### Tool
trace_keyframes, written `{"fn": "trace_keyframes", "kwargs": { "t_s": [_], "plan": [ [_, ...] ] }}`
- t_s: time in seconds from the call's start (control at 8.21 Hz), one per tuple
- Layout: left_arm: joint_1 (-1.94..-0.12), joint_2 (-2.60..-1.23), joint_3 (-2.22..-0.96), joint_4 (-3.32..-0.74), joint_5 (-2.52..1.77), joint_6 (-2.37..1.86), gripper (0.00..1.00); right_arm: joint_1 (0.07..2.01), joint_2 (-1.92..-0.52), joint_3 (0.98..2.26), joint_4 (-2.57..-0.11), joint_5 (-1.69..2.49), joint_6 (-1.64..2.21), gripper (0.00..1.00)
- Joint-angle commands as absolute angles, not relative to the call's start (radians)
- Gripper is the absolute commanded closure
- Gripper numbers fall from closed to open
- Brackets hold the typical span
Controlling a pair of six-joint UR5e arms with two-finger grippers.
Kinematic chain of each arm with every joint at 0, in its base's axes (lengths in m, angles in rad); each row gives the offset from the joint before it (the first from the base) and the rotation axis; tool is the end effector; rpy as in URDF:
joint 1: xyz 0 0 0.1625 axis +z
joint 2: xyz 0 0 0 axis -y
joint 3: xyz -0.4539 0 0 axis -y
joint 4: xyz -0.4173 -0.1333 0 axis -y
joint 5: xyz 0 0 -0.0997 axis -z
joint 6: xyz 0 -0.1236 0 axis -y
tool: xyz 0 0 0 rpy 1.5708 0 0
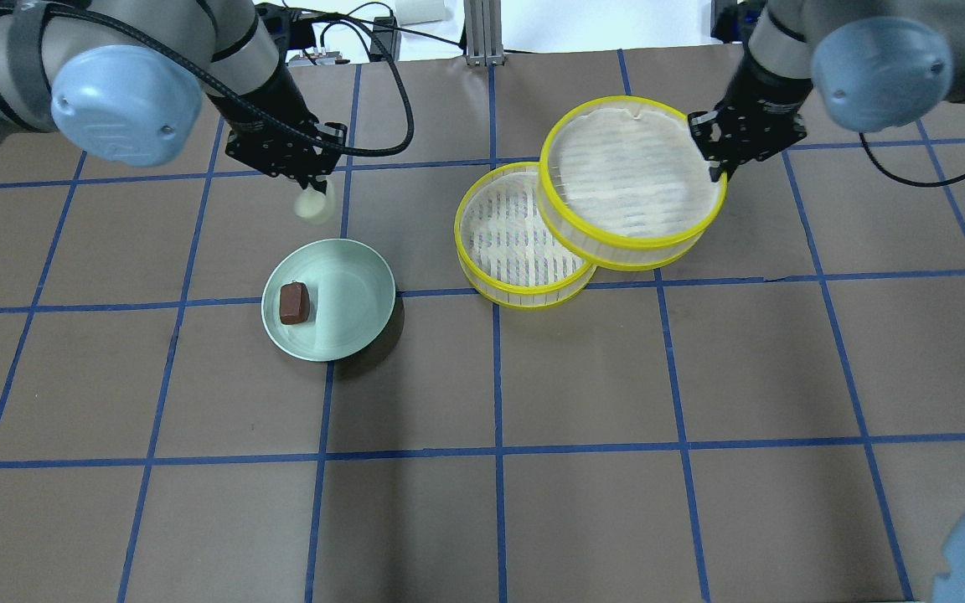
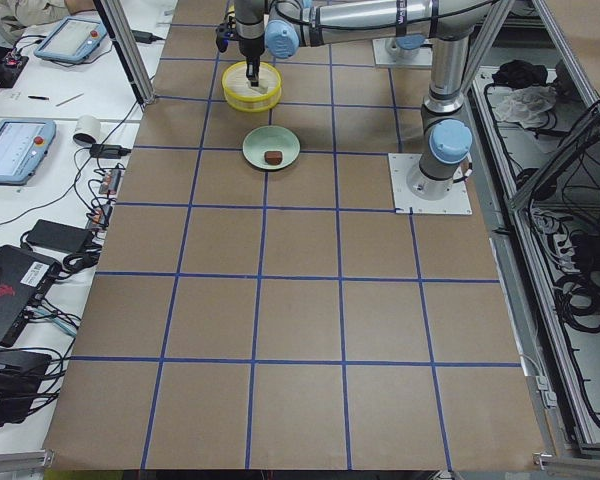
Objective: Place buns in different layers of steamer
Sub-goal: 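Lift the top tier aside with right gripper while left carries bun over steamer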
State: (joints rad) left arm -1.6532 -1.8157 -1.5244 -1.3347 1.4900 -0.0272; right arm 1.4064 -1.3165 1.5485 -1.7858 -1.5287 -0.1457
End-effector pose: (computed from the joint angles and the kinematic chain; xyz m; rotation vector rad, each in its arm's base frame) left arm -0.1941 -0.6095 0.4012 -0.0867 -3.0572 0.0506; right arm 0.0355 -0.6322 0.3807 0.0295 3.0972 0.0159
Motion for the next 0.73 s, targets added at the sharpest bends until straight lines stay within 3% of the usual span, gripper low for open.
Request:
{"fn": "trace_keyframes", "kwargs": {
  "t_s": [0.0,0.61],
  "plan": [
    [-1.768,-1.903,-1.574,-1.098,1.398,-0.128,1.00,1.274,-1.338,1.517,-1.759,-1.601,-0.326,1.00],
    [-1.818,-2.066,-1.583,-0.807,1.174,-0.212,1.00,1.261,-1.328,1.525,-1.758,-1.597,-0.345,1.00]
  ]
}}
